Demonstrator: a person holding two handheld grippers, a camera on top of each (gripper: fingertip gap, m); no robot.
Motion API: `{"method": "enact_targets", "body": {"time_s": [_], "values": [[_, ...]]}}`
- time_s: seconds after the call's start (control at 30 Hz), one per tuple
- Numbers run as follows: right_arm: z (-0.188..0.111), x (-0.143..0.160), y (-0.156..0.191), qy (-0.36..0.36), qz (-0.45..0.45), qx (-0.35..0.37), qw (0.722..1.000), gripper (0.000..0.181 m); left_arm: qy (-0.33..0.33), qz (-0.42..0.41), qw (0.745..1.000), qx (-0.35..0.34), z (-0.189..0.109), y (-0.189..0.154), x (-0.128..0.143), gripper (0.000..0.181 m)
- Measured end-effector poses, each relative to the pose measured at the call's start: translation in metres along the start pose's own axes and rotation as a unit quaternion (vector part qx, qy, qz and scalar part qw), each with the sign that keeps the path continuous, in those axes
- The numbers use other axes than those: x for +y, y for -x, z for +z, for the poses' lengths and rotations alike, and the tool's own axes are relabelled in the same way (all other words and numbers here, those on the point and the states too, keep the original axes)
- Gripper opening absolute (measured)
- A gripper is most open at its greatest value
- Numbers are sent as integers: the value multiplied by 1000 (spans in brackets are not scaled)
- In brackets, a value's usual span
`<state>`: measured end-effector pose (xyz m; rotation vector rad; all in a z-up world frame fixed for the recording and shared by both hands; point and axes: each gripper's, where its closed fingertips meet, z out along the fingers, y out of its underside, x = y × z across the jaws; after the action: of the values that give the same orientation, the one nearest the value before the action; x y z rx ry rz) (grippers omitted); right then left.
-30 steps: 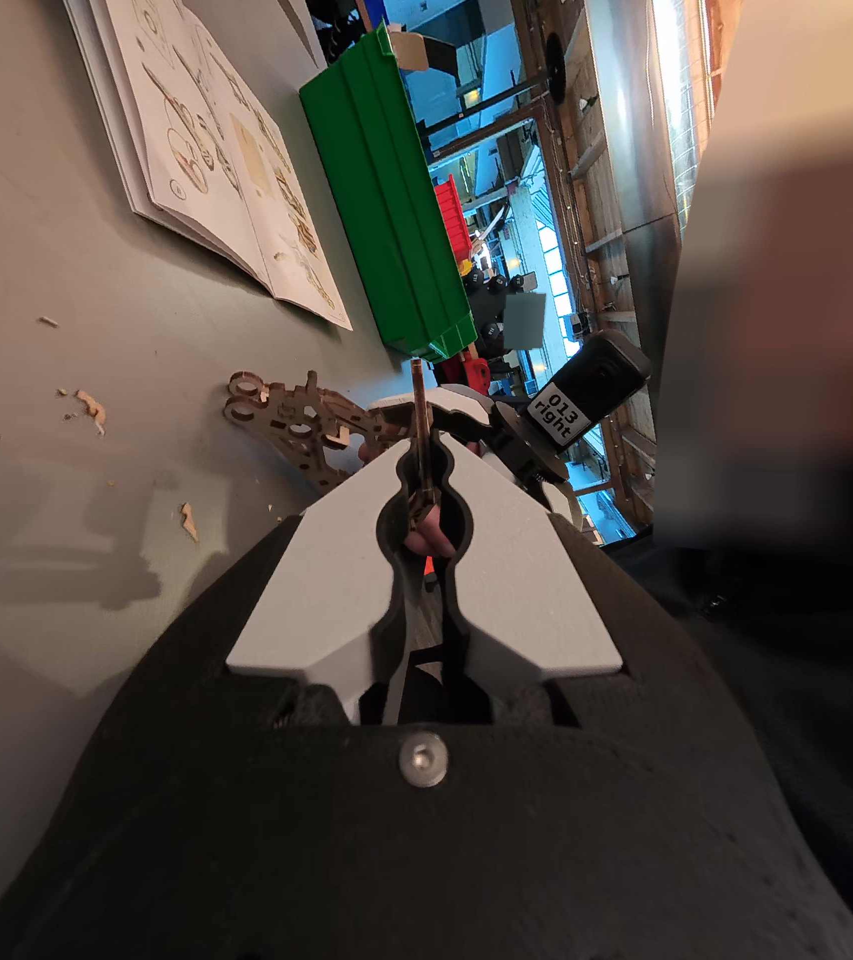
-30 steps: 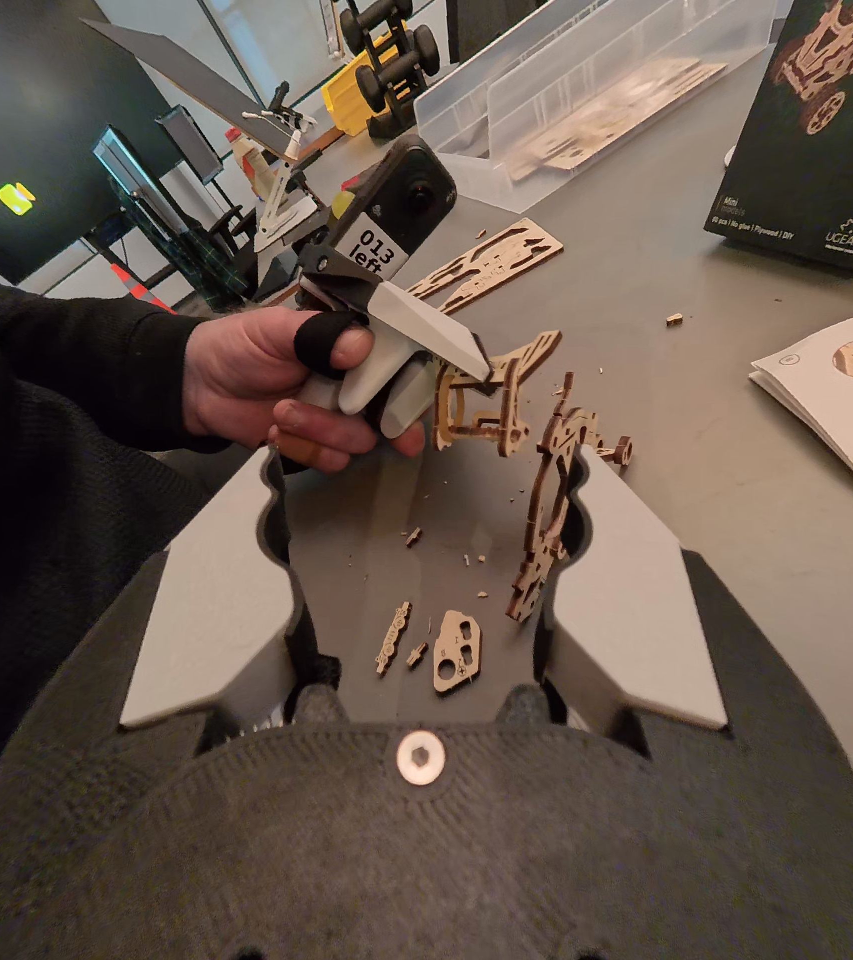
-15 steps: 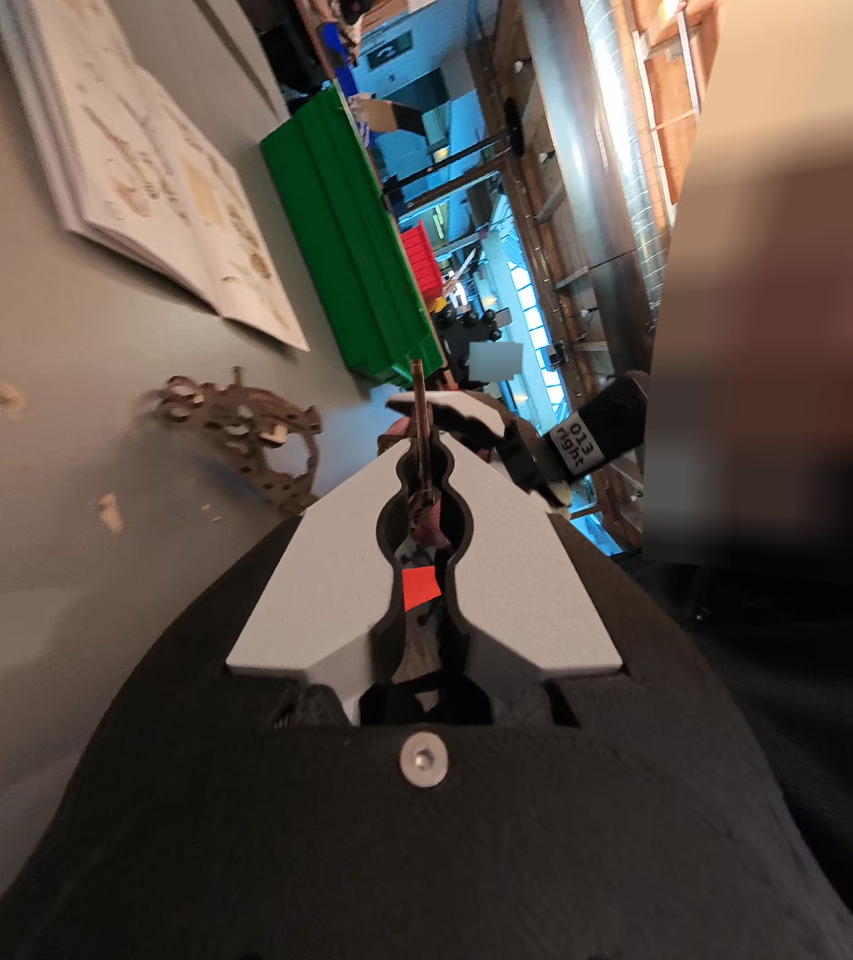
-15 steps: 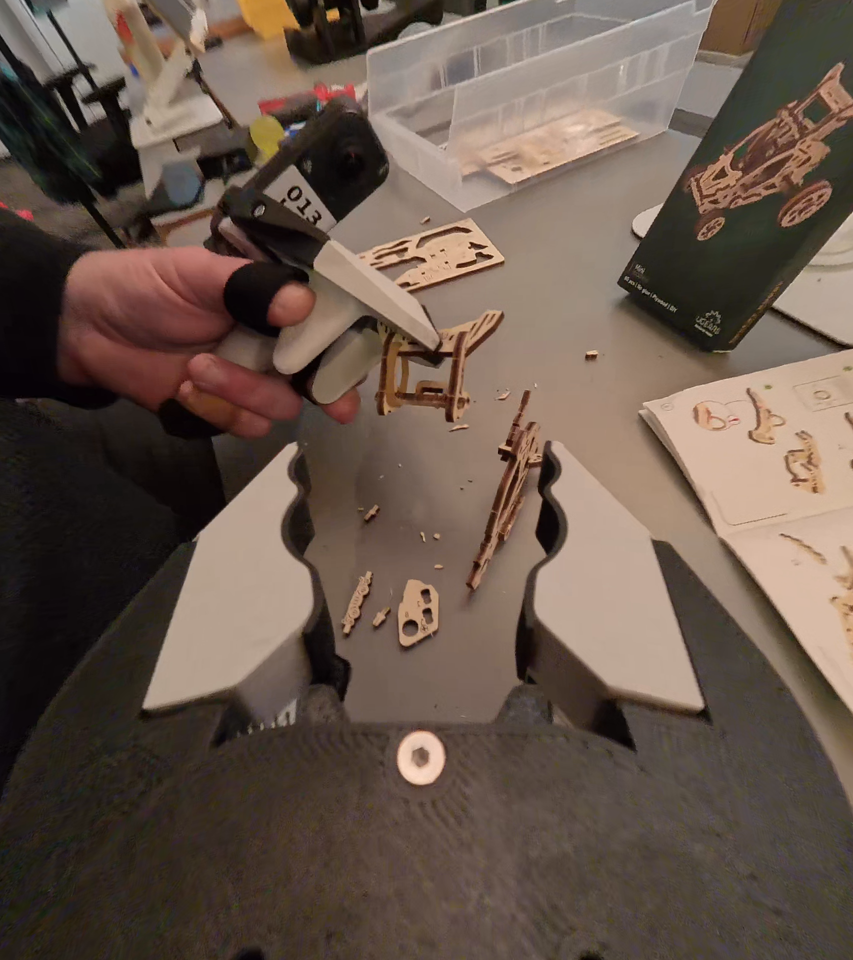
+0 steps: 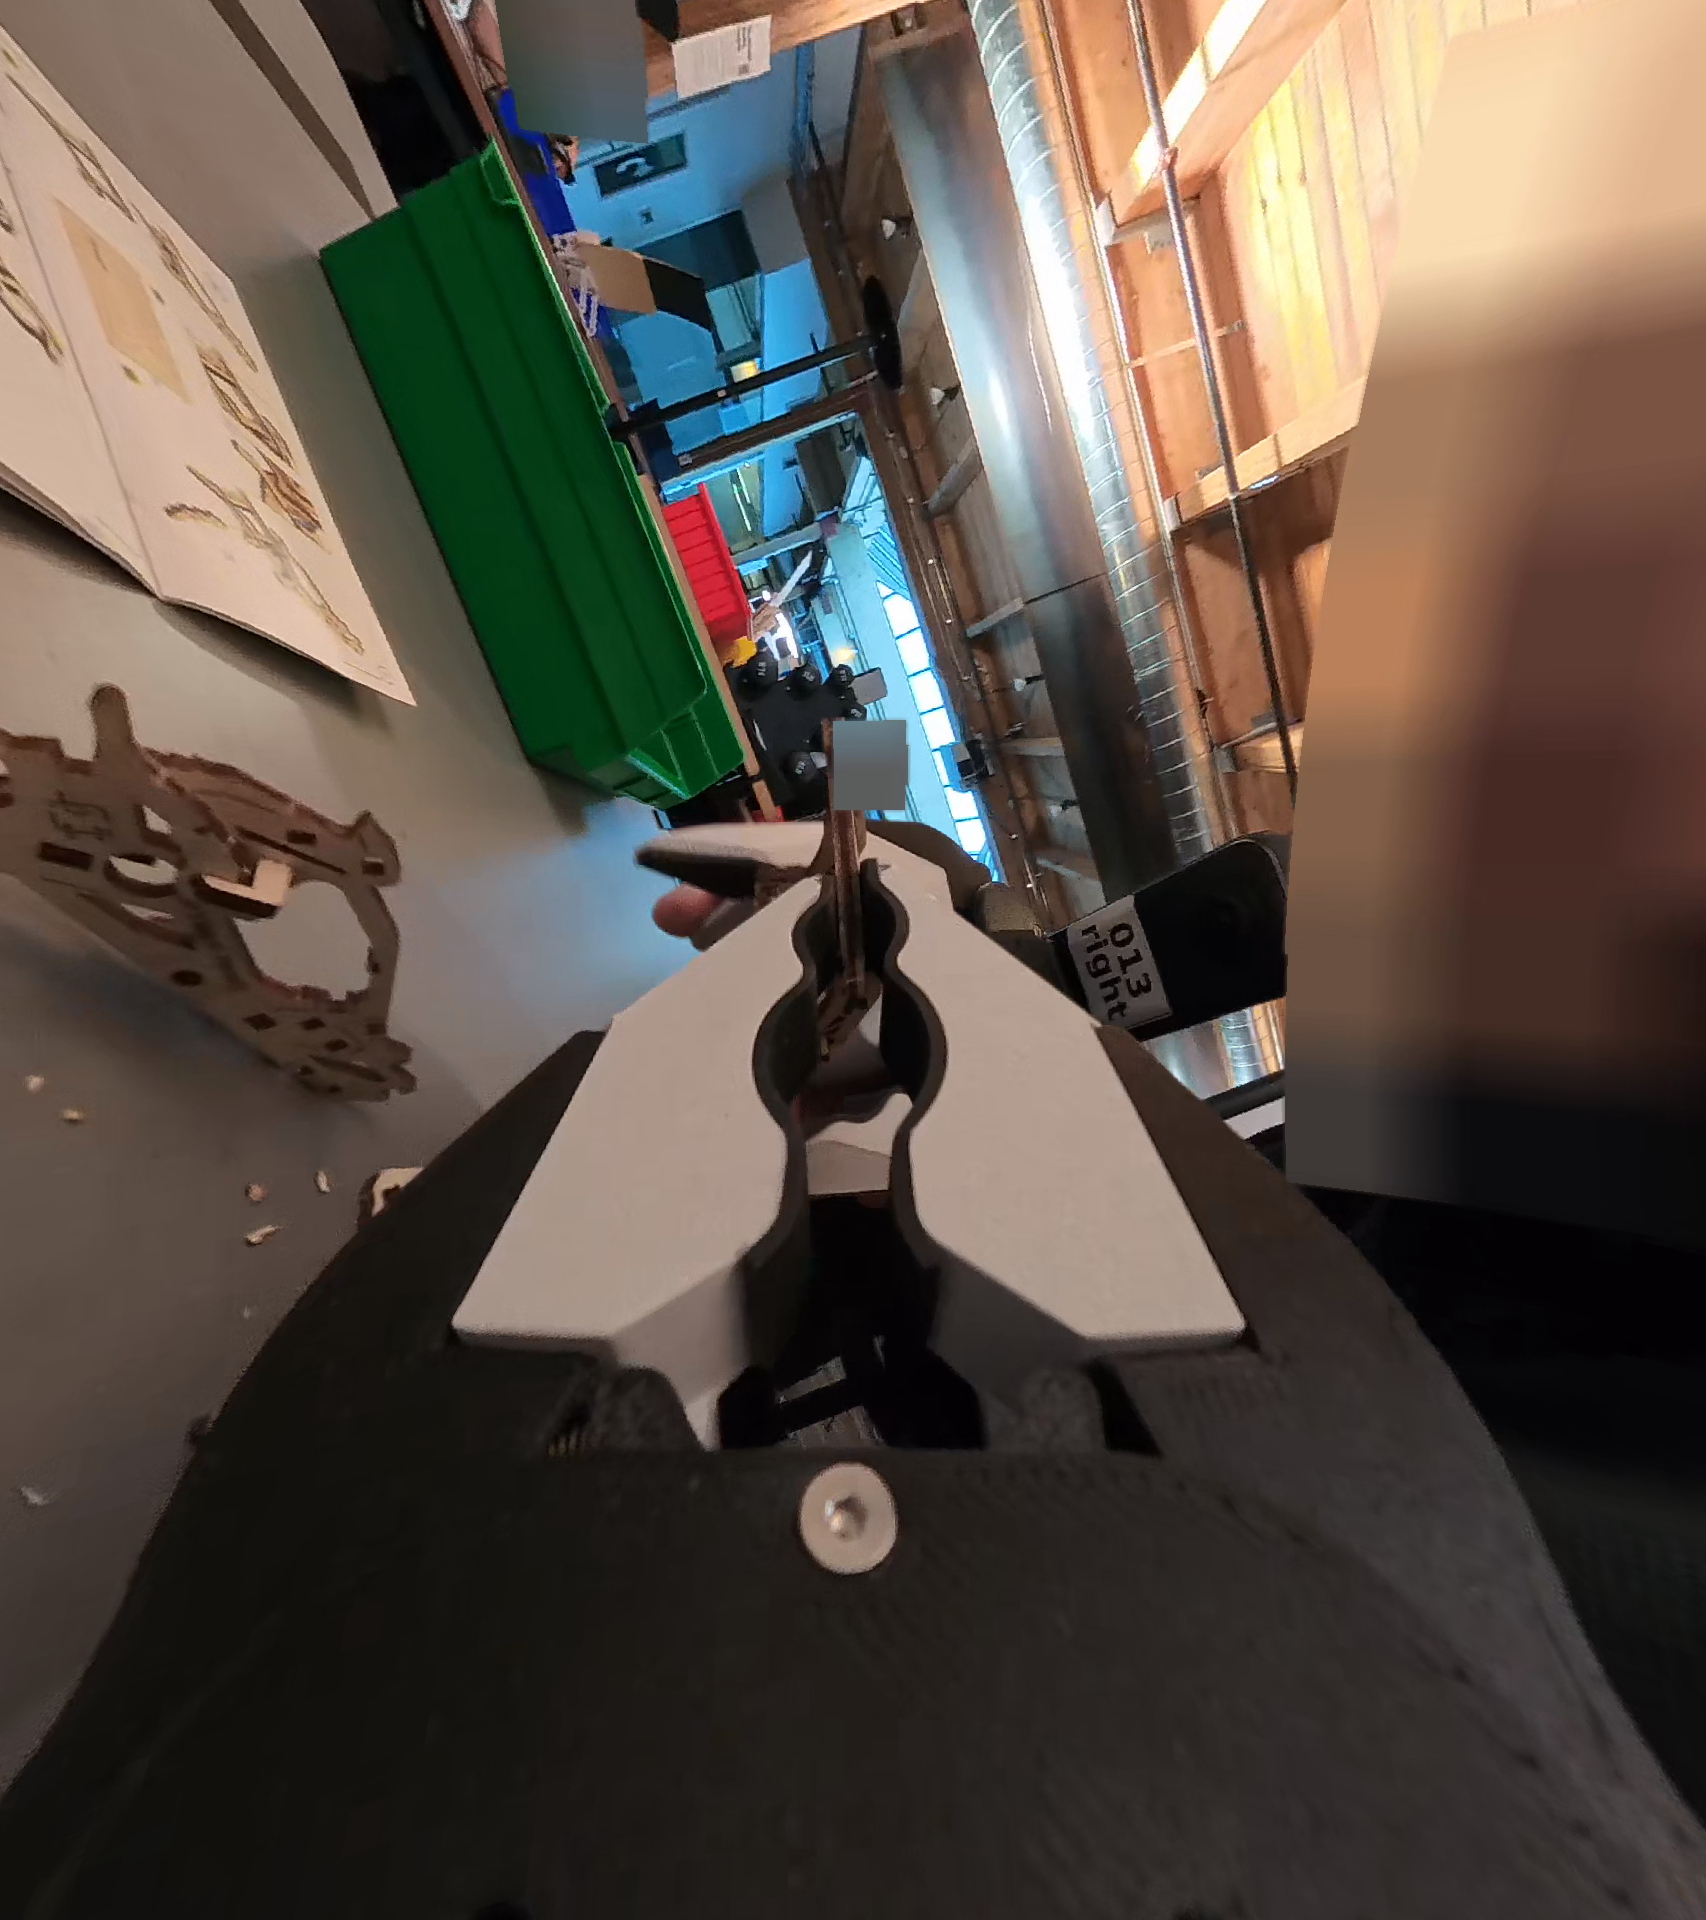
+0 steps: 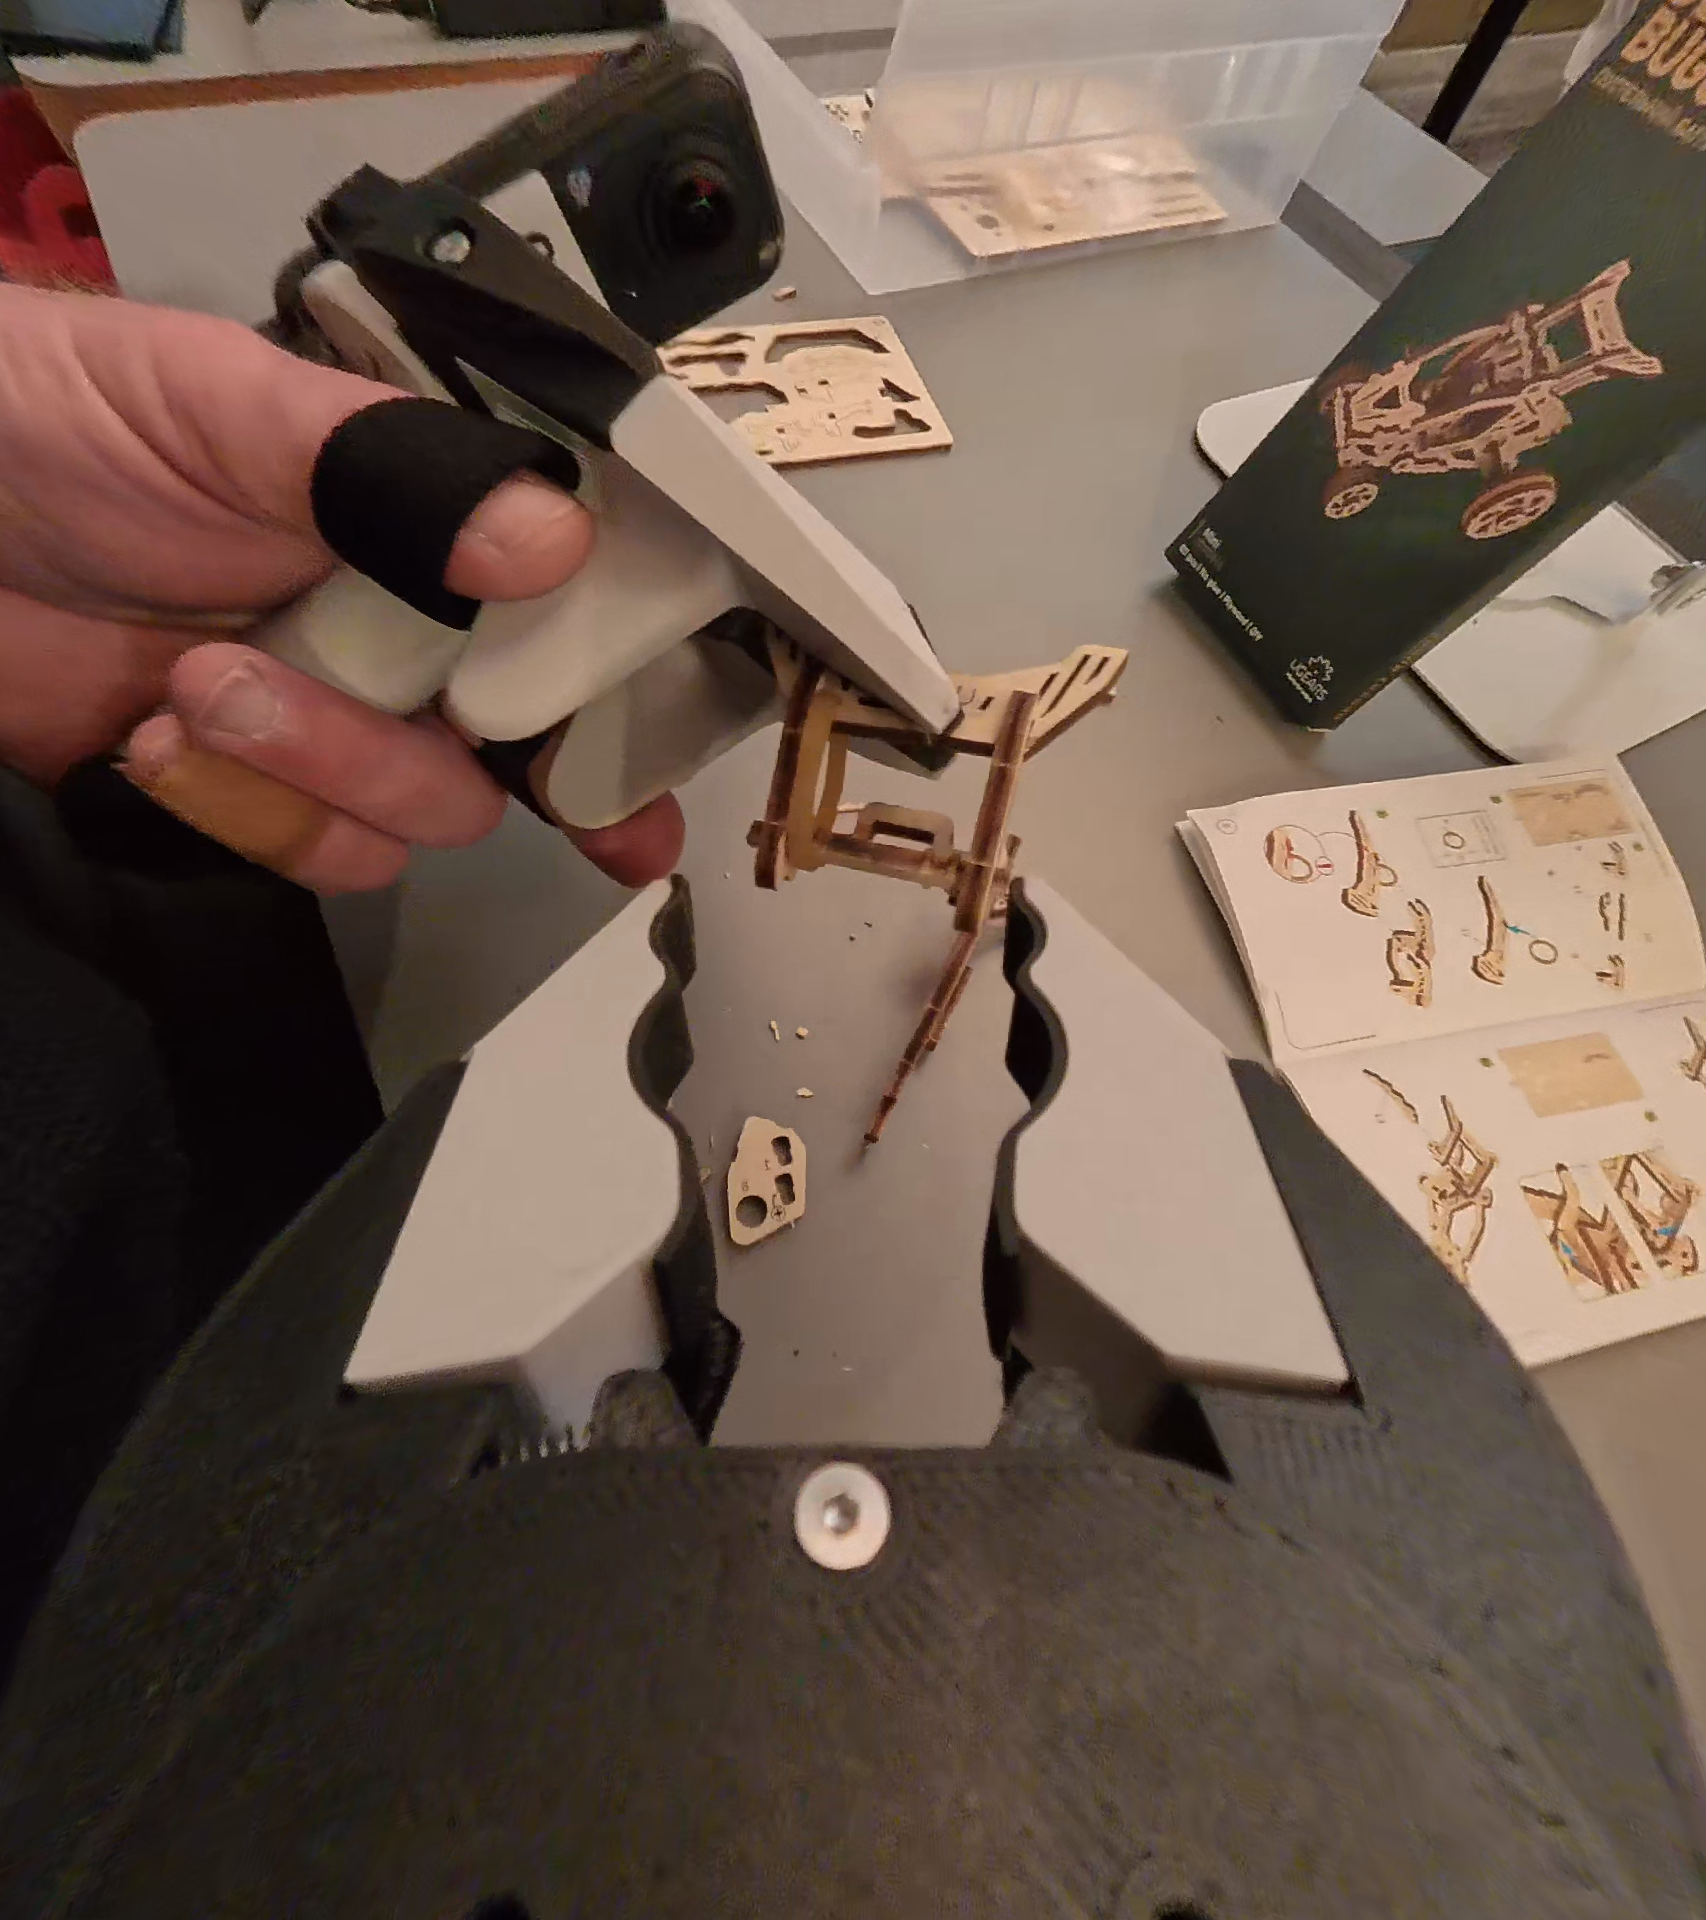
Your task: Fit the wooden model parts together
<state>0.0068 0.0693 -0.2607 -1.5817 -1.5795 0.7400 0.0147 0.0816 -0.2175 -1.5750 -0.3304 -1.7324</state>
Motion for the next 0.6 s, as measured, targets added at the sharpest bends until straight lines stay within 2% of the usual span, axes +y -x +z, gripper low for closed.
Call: {"method": "enact_targets", "body": {"time_s": [0.17, 0.3, 0.6], "values": [[3, 1, 2, 15, -16, 9, 1000, 57, -5, -17, 1000, 9, -1, -2, 3, 1], [2, -2, -2, 12, -11, 19, 1000, 40, -10, -21, 1000, 18, -4, -4, 1, 1], [4, -5, -5, 8, 0, 14, 1000, 36, -4, -20, 999, 31, -4, -6, -2, 5]]}}
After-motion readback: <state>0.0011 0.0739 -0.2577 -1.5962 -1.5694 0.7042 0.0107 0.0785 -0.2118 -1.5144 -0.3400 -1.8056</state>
